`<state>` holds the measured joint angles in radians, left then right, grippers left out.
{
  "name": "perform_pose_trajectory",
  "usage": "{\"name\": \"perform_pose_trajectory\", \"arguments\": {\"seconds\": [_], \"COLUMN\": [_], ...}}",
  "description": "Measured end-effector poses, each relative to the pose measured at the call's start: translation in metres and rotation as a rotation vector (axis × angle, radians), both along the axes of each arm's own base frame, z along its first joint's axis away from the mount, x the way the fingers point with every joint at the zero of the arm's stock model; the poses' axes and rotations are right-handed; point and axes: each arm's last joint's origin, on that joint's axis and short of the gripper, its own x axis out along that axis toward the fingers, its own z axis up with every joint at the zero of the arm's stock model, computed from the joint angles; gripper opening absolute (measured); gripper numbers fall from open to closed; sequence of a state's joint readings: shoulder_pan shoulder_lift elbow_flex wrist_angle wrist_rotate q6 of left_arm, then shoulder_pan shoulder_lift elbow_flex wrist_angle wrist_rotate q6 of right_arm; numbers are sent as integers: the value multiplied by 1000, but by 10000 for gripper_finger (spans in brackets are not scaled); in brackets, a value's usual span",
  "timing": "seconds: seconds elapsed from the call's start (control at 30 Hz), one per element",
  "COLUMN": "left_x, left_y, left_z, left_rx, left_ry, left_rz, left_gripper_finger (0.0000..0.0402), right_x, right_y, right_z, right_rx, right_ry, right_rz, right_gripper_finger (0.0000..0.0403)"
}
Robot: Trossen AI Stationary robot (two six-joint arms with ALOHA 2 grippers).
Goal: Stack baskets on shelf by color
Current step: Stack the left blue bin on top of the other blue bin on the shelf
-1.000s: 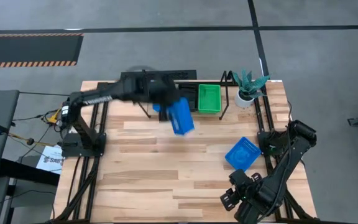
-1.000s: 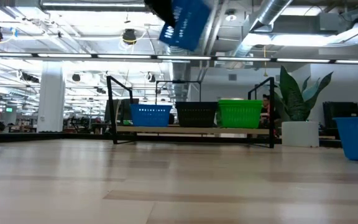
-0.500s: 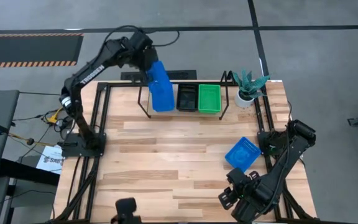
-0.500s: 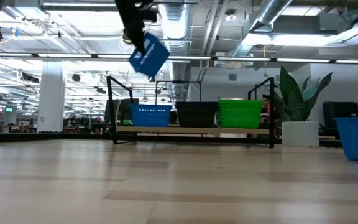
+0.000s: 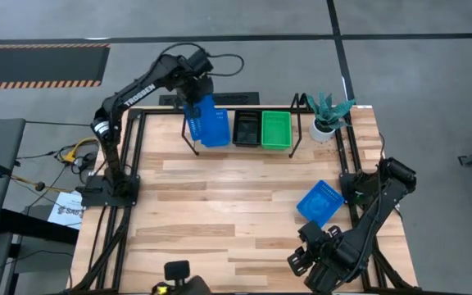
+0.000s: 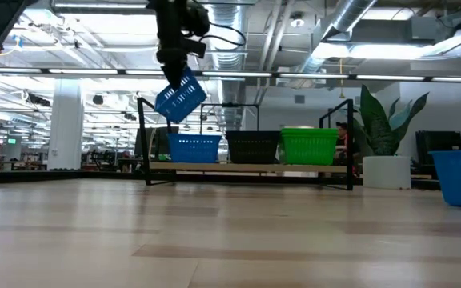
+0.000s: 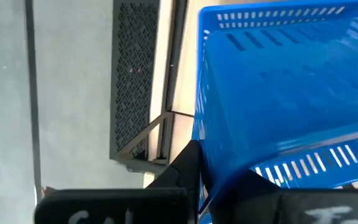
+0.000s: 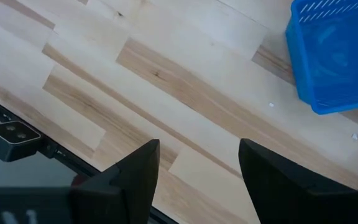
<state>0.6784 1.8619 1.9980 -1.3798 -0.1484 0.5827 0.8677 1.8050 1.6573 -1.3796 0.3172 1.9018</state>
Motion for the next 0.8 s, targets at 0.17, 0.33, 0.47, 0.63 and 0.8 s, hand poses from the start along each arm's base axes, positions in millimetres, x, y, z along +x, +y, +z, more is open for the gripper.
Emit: {"name": "perform_pose_trajectory", "arguments": {"seconds": [0.17, 0.33, 0.47, 0.63, 0.8], "left_x": [16, 25, 28, 28, 30], "left_y": [-4, -2, 0, -1, -3], "left_z": [-13, -25, -30, -30, -30], "left_rx": [25, 49, 52, 57, 61], "left_ry": [79, 143, 156, 168, 171], "left_rz": [-62, -89, -83, -107, -128], "left_gripper_finger": [0, 0, 0, 0, 5], "right_x": [0, 0, 0, -1, -1], "right_y": [0, 0, 0, 0, -1], "right_z": [0, 0, 0, 0, 0], "right_rx": [0, 0, 0, -6, -12], "right_ry": [0, 0, 1, 6, 11], "right_rz": [0, 0, 1, 2, 3], "right_gripper_finger": [245, 245, 245, 245, 245]}}
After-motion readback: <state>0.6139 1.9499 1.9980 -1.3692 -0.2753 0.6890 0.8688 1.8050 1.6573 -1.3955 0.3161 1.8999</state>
